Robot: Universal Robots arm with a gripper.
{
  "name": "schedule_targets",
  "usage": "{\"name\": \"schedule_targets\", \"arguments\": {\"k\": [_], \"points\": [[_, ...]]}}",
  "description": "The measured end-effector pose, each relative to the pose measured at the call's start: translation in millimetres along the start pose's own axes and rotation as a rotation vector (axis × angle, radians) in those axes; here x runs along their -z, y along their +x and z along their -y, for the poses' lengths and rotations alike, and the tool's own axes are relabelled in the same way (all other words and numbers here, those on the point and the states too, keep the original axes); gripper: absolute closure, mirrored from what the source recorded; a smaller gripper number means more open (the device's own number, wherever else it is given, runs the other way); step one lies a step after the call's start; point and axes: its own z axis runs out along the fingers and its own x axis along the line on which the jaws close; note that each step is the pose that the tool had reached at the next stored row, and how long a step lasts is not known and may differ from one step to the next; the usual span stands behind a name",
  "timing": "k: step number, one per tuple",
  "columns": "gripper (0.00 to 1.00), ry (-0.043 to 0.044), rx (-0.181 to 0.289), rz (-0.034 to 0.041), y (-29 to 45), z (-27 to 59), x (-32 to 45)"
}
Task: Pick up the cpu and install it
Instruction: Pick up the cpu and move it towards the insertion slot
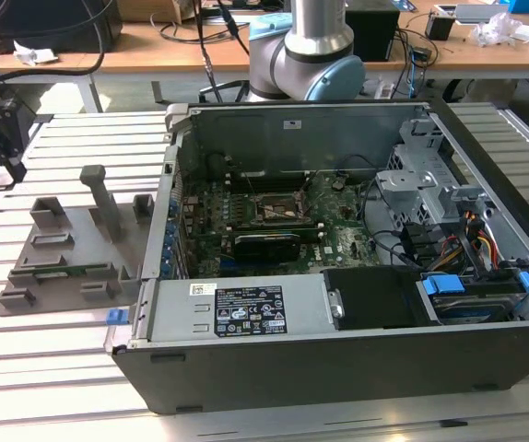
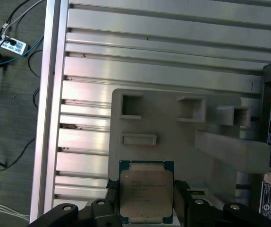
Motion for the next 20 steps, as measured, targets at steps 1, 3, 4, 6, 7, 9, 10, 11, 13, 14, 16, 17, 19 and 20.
{"name": "schedule_targets", "arguments": {"k": [1,3,4,6,7,9,10,11,13,14,16,17,19,20], "points": [[0.45,0.0,0.0,0.0,-0.1,0.0,1.9],[0.45,-0.0001,0.0,0.0001,-0.1,0.1,4.7],[0.45,0.0,0.0,0.0,-0.2,0.1,6.0],[0.45,0.0,0.0,0.0,-0.3,0.1,9.2],[0.45,0.0,0.0,0.0,-0.3,0.2,11.3],[0.45,0.0,0.0,0.0,-0.4,0.2,14.8],[0.45,0.0,0.0,0.0,-0.5,0.3,18.3],[0.45,0.0,0.0,0.0,-0.6,0.3,20.3],[0.45,-0.0001,0.0,0.0,-0.7,0.4,25.0],[0.45,0.0,0.0,0.0,-0.8,0.4,27.0],[0.45,0.0,0.0,0.0,-0.9,0.4,31.0],[0.45,0.0,0.0,0.0,-1.0,0.5,32.9],[0.45,0.0,0.0,0.0,-1.1,0.5,37.9],[0.45,-0.0001,0.0,0.0001,-1.2,0.6,40.5]]}}
